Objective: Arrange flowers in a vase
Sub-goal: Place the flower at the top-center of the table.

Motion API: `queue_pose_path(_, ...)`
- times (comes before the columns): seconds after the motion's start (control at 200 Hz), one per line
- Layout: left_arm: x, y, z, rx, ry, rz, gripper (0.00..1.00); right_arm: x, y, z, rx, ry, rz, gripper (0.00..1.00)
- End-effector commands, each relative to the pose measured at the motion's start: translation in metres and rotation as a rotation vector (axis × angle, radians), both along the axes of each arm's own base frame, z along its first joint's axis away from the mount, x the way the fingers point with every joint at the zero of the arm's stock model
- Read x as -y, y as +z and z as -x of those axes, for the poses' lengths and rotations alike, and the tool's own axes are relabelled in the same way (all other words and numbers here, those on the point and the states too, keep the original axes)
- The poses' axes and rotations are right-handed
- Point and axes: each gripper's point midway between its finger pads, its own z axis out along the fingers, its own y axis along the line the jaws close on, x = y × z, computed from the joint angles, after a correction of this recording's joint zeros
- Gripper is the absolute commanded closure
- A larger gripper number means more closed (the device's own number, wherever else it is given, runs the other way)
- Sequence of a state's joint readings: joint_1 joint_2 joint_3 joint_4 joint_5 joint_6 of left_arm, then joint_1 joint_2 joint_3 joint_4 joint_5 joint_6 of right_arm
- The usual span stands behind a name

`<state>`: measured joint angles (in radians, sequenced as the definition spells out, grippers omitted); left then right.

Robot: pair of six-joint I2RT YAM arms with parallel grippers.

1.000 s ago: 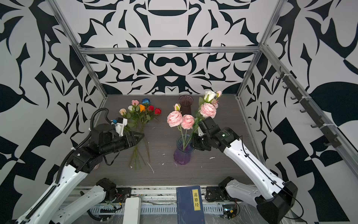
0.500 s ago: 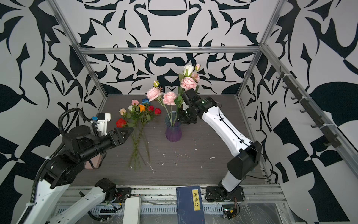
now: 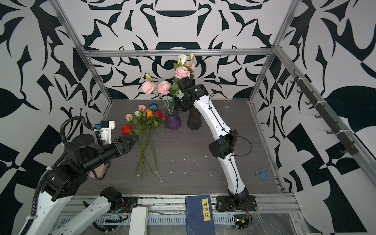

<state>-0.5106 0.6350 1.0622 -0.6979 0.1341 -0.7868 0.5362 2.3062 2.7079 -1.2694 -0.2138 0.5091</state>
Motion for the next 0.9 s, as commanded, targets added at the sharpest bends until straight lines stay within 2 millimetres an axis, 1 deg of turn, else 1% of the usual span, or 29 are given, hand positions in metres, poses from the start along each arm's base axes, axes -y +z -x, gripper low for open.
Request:
queue_pose_path(0.0, -0.003, -0.011, 0.001, -0.027, 0.013, -0.013, 0.42, 0.008, 0.059, -0.014, 0.143, -0.008, -0.124, 1.00)
queue_pose_path(0.19, -0.001, -0.016, -0.002, -0.040, 0.012, -0.019, 0.43, 0.000, 0.053, -0.038, 0.185, -0.007, -0.166, 1.00)
queue_pose_path(0.29, 0.002, -0.021, -0.005, -0.053, 0.006, -0.021, 0.42, -0.004, 0.054, -0.047, 0.210, -0.010, -0.178, 1.00)
queue_pose_path(0.425, 0.008, -0.027, -0.010, -0.075, -0.009, -0.014, 0.43, -0.006, 0.050, -0.059, 0.235, -0.020, -0.183, 1.00)
queue_pose_path(0.565, 0.011, -0.027, -0.012, -0.079, -0.014, -0.014, 0.43, -0.010, 0.040, -0.071, 0.247, -0.024, -0.185, 1.00)
queue_pose_path(0.7, 0.010, -0.027, -0.013, -0.083, -0.011, -0.019, 0.43, -0.016, 0.034, -0.076, 0.237, -0.030, -0.208, 1.00)
queue_pose_path(0.895, 0.011, -0.029, -0.014, -0.089, -0.011, -0.022, 0.43, -0.017, 0.039, -0.078, 0.251, -0.036, -0.221, 1.00)
